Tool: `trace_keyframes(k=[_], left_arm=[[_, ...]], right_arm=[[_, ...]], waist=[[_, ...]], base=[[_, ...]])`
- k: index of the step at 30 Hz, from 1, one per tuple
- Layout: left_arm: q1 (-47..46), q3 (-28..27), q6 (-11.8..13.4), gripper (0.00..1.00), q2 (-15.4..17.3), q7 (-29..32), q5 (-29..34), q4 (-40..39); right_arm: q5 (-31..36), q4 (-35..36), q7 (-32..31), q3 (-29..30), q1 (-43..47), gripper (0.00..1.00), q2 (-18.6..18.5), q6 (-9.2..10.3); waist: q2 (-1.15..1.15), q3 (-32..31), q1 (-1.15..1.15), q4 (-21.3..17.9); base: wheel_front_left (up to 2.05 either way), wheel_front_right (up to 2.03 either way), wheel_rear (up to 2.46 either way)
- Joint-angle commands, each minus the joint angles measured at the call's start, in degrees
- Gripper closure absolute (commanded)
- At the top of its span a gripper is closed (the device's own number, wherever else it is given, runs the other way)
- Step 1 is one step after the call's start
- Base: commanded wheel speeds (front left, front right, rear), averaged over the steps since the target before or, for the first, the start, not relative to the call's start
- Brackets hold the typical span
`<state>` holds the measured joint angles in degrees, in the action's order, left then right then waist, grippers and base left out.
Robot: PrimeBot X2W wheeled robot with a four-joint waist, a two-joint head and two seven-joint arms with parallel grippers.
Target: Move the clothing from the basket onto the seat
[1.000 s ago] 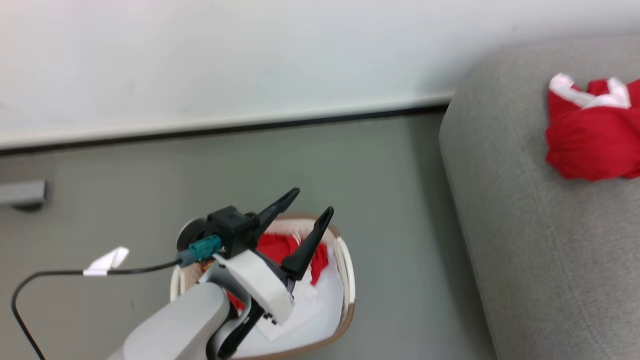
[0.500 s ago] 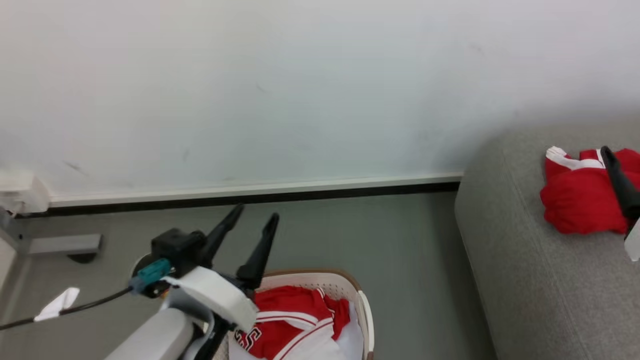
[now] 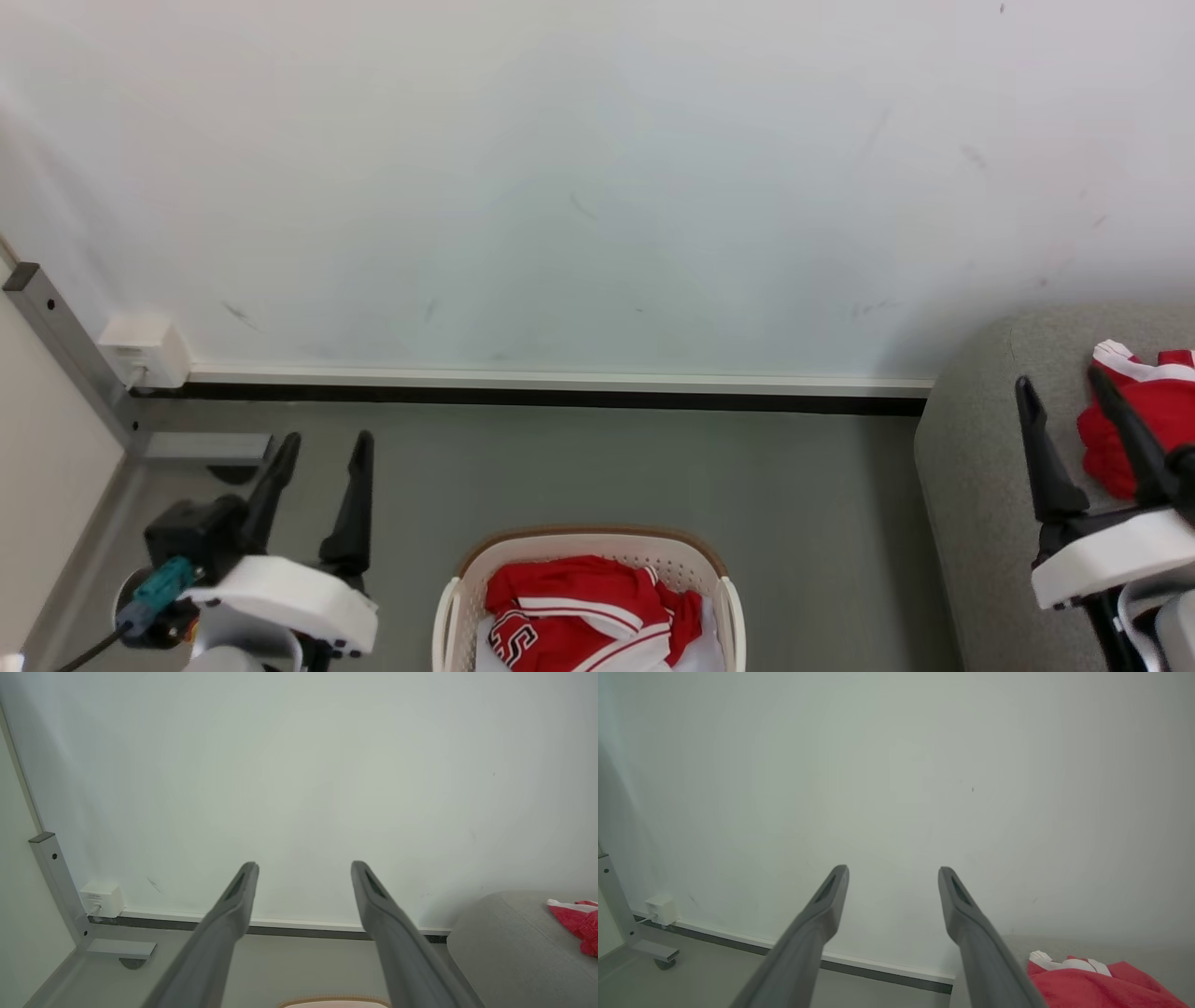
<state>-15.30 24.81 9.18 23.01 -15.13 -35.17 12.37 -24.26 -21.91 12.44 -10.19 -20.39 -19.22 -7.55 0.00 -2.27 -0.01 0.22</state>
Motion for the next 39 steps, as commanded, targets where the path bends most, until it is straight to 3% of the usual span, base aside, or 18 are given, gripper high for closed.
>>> trace_keyframes(k=[1,7,13,25,39], left_arm=[[2.19,-2.27,0.30,0.00,-0.55,-0.02,1.75,-0.57],[8.69,-10.11,-0.07,0.00,-3.97,-0.02,6.24,-2.26],[13.63,-16.82,-3.50,0.00,-8.27,-0.02,12.30,-3.05],[17.77,-25.05,-9.89,0.00,-16.09,-0.03,20.24,-3.06],[16.00,-28.29,-13.71,0.00,-19.11,-0.03,24.84,-1.50]], right_arm=[[0.88,0.67,0.94,1.16,2.59,0.00,1.66,0.13],[3.55,1.69,2.65,4.86,10.33,0.00,7.58,0.13],[6.27,5.08,2.73,7.52,15.70,0.00,11.72,0.13],[7.36,4.61,2.77,3.69,14.02,0.00,12.35,0.13],[6.75,3.96,2.77,2.82,13.45,0.00,12.44,0.13]], waist=[[0.00,-0.33,0.01,0.48],[0.00,-0.52,0.01,1.45],[0.00,-0.11,0.01,1.35],[0.00,0.61,0.01,0.47],[0.00,0.84,0.01,0.25]], base=[[0.00,0.00,0.00],[0.00,0.00,0.00],[0.00,0.00,0.00],[0.00,0.00,0.00],[0.00,0.00,0.00]])
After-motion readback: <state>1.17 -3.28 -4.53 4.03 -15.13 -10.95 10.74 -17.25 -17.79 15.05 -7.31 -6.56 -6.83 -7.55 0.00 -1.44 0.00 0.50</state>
